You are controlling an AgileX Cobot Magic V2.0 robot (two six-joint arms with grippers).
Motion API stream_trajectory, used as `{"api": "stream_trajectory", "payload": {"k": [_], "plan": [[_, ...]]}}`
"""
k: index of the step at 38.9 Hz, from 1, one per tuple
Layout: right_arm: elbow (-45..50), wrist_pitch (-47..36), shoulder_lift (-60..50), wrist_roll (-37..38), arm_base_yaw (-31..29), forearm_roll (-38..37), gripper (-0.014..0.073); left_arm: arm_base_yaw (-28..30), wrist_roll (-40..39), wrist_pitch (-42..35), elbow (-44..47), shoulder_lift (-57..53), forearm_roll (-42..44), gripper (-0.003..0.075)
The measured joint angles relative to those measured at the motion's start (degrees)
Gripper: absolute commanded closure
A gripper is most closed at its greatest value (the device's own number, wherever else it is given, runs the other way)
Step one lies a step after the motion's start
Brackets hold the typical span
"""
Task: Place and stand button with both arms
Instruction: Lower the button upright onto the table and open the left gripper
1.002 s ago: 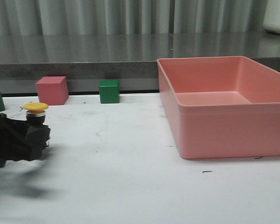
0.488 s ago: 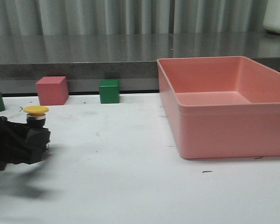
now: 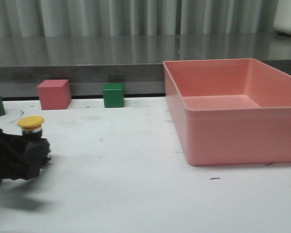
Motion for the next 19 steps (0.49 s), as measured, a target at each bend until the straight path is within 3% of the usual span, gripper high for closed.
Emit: {"api": "stream_trajectory", "payload": {"k": [11, 19], "plan": [[0.0, 0.0, 0.0, 0.0, 0.0, 0.0, 0.0664, 0.0, 0.0, 1.24, 0.37, -0.3, 0.0, 0.0214], [0.0, 0.0, 0.0, 0.0, 0.0, 0.0, 0.0664, 0.0, 0.0, 1.3, 1.95, -8.02, 0.64, 0.0212]]}}
